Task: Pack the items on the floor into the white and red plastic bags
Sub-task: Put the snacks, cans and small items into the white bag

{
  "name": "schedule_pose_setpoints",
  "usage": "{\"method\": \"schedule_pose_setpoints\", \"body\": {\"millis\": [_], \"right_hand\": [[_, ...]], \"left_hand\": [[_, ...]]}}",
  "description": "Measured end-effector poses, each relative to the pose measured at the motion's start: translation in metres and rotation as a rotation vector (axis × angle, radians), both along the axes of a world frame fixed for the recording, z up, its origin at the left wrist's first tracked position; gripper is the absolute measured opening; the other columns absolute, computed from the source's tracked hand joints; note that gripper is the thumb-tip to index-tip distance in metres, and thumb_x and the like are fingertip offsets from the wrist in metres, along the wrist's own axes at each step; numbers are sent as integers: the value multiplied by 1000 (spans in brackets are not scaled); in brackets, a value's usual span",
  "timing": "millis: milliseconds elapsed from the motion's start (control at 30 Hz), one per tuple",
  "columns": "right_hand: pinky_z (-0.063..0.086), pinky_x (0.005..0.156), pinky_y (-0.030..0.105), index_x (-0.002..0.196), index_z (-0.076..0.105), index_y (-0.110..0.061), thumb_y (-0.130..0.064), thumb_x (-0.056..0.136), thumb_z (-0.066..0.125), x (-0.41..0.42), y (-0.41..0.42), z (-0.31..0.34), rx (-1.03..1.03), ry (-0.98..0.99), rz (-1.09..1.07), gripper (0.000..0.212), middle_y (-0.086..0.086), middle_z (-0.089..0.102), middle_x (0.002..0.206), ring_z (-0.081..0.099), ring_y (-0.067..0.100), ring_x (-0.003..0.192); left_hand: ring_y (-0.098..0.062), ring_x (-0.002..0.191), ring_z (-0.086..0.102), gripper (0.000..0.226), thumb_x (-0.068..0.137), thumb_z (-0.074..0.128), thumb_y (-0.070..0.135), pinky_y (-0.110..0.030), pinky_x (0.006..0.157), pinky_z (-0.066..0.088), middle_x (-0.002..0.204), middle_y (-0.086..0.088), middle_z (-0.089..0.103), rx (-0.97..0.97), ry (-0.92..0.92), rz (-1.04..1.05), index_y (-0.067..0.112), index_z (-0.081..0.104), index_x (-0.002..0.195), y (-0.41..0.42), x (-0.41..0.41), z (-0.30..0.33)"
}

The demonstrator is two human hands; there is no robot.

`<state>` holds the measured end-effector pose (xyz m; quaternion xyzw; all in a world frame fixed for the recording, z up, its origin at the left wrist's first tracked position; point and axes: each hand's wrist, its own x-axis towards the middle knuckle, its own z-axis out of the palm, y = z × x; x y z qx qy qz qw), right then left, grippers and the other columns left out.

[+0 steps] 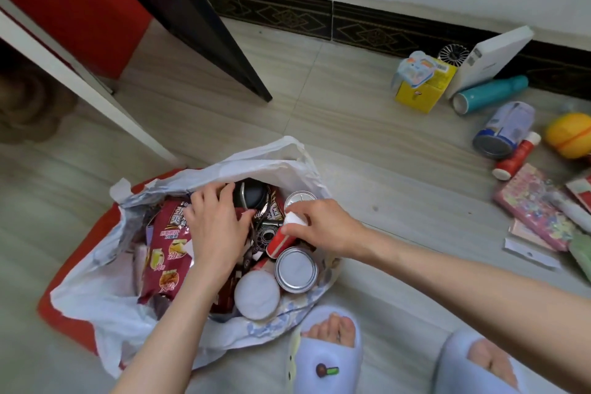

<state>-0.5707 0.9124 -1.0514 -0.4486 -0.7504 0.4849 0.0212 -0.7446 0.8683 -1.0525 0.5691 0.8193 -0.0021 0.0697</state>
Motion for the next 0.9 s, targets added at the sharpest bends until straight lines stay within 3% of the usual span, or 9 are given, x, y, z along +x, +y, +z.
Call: {"method": "schedule_pose_setpoints", "body": {"millis": [100,233,333,433,533,633,733,900], "right_hand": [[39,86,32,113,57,-7,-30,88,56,-10,0,-3,118,27,40,34,14,60,106,51,27,104],[42,84,33,105,58,-10,-13,90,48,-17,-1,-9,183,45,-87,18,11,60,109,54,28,101],[43,90,42,103,61,-6,-12,90,46,-20,2,-15,339,13,76,21,11,63,108,55,31,104],[26,107,41,130,46,-10,-25,93,45,-21,0,-25,418,-181,303,40,7,47,139,34,26,133],[17,115,39,143,28,-10,-31,96,40,-13,1,-27,397,-242,361,53,8,25,153,19,24,142],[28,112,45,135,43,-9,-29,93,45,2,5,-25,413,-220,325,46,14,39,145,36,31,134],[46,94,47,114,61,-13,-37,84,41,25,5,-19,488,-293,329,44,11,63,121,60,29,111],[50,88,47,113,64,-17,-44,78,45,89,3,-14,612,-461,274,48,9,66,116,64,24,105]], "left_hand": [[-32,114,45,41,80,68,27,-46,92,33,121,-12,55,39,-31,-72,9,60,116,-8,-5,-3],[-31,119,45,31,84,64,23,-49,92,36,120,-11,58,46,-75,-162,10,63,111,-22,-6,-7],[-29,122,41,34,85,49,31,-45,95,31,121,-8,58,47,-84,-202,14,64,109,-30,-5,-8],[-29,124,41,48,84,32,39,-40,98,22,126,-9,56,-7,-76,-226,16,62,112,-35,-4,-6],[-30,127,41,51,85,30,42,-44,100,26,130,-9,54,-58,-54,-229,16,60,117,-34,-3,-6],[-32,128,40,53,86,30,43,-49,100,33,130,-13,53,-59,-70,-253,13,58,120,-30,-1,-4],[-37,130,37,53,86,35,41,-51,103,33,134,-18,48,-2,-152,-324,9,55,124,-22,7,-2],[-40,129,37,49,85,41,36,-52,104,35,135,-20,47,75,-224,-514,9,54,124,-3,50,-3]]}}
